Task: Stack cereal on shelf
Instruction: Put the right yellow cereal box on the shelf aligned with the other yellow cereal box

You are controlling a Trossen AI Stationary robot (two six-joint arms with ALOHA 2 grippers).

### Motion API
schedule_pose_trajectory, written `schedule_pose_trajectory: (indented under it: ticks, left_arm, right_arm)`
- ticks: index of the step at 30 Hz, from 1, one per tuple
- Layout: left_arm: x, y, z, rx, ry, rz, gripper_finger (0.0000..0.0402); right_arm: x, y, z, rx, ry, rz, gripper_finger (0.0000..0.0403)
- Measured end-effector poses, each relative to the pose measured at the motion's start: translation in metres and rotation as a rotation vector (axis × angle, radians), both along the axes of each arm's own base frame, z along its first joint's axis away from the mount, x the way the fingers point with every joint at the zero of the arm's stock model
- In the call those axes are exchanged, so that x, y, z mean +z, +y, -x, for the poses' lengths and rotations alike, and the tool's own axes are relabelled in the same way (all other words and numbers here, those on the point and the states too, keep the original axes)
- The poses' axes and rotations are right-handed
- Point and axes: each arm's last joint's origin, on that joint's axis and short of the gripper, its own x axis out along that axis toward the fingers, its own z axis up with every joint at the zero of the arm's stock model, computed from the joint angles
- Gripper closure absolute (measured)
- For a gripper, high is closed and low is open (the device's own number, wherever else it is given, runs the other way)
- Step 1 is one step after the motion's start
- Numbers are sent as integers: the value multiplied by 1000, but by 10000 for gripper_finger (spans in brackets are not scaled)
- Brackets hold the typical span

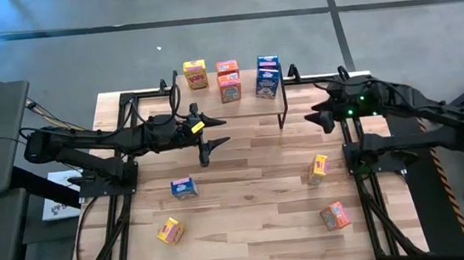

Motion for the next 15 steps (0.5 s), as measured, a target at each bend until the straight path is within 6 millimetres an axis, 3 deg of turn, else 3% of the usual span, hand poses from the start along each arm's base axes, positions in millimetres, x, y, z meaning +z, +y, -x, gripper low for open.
schedule_pose_trajectory:
  ticks: [6,15]
  left_arm:
    - [0,0,0,0,-1,0,176]
    - [0,0,0,0,0,0,176]
  right_arm:
    - [2,1,-6,-91,118,-94,132]
    - [-15,11,-19,-198,280,-378,132]
